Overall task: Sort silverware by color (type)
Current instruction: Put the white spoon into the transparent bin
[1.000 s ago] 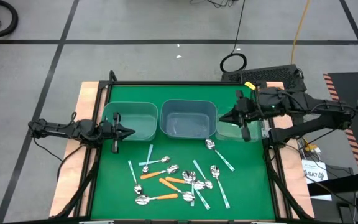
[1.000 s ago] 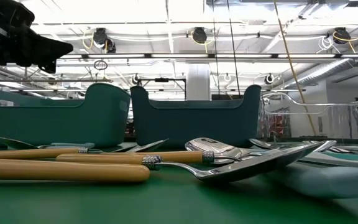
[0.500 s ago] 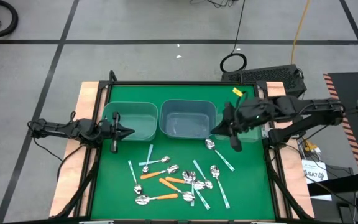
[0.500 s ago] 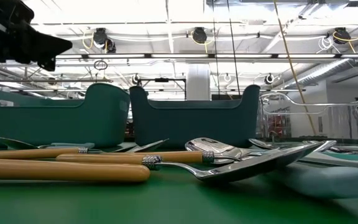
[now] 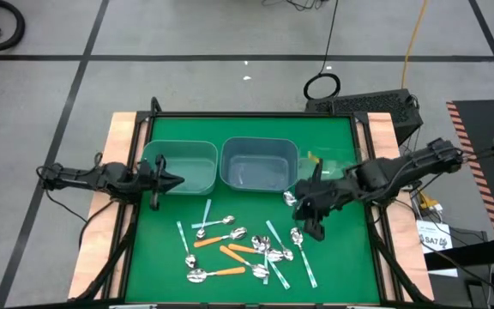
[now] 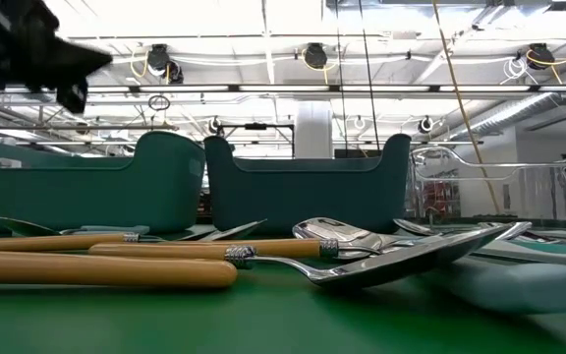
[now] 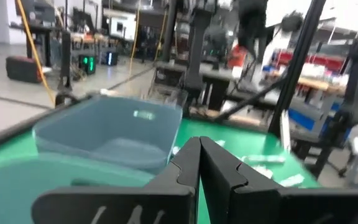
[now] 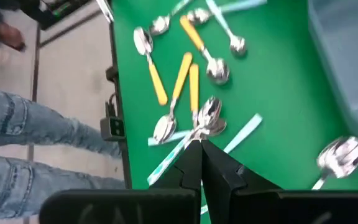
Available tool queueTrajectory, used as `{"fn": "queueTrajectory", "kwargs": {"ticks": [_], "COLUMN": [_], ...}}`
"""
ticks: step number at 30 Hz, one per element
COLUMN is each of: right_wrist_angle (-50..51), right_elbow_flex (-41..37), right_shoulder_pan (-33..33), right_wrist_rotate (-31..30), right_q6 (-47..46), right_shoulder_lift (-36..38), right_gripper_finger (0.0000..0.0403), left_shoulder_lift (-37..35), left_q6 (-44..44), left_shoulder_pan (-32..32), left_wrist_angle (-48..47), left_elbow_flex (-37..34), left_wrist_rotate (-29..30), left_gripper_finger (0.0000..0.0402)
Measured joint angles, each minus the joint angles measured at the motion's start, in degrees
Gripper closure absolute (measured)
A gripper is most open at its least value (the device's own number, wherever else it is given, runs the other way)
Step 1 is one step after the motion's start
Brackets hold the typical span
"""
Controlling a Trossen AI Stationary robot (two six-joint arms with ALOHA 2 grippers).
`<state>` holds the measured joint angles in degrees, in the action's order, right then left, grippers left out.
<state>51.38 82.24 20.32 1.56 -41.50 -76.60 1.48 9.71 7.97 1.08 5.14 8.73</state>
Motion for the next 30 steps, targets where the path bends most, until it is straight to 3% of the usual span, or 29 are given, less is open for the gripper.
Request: {"fn": "queueTrajectory", "kwargs": {"ticks": [3,10,15,22,30], "right_wrist_angle": [-0.1,2.6,4.9,4.7,5.3], "right_elbow_flex": [0.0,0.0,0.0,0.0,-0.6], "right_shoulder_pan": [2.1,5.1,6.7,9.5,12.0], "right_wrist_rotate": [0.0,-3.5,-3.1,-3.1,-3.1], "right_q6": [-2.2,-17.4,-21.6,-25.3,-31.4], "right_shoulder_lift": [-1.7,-5.9,-9.5,-12.7,-16.0], "right_gripper_finger": [0.0403,0.0403,0.0403,0.0403,0.0403], "left_shoulder_lift": [2.8,16.7,26.4,37.3,46.0], "left_q6": [-2.9,-10.3,-9.0,-0.4,4.0], "left_shoulder_pan": [0.0,0.0,0.0,0.0,0.0], "left_wrist_angle": [-4.9,-27.8,-36.6,-43.4,-49.5], "left_elbow_flex": [6.8,29.0,43.2,59.3,68.8], "left_wrist_rotate": [0.4,0.8,0.8,0.8,0.0], "left_gripper_finger": [0.0385,0.0385,0.0385,0.0385,0.0385]}}
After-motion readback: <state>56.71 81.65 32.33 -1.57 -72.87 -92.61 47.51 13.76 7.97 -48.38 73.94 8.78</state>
